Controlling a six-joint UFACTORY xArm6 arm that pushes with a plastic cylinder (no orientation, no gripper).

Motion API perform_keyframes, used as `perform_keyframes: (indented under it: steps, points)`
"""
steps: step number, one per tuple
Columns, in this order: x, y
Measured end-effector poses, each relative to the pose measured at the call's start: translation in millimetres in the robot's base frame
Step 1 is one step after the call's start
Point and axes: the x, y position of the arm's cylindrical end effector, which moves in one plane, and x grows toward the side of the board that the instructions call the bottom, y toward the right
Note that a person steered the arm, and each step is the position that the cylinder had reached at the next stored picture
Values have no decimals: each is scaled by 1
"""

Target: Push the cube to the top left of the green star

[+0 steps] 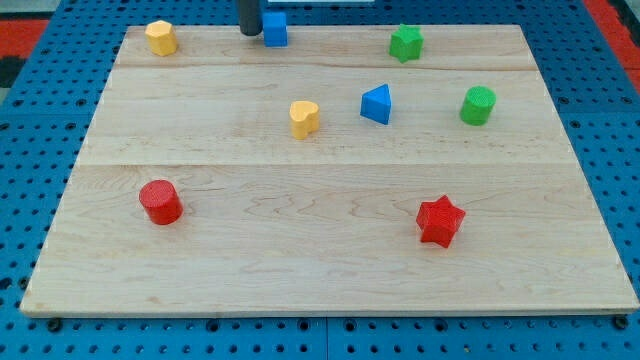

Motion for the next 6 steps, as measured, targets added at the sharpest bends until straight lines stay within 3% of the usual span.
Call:
perform_keyframes:
  steps: [1,2,3,4,5,6]
  points:
    - [1,-5]
    - [1,40]
    - [47,138]
    - [93,128]
    - [94,151]
    - [66,258]
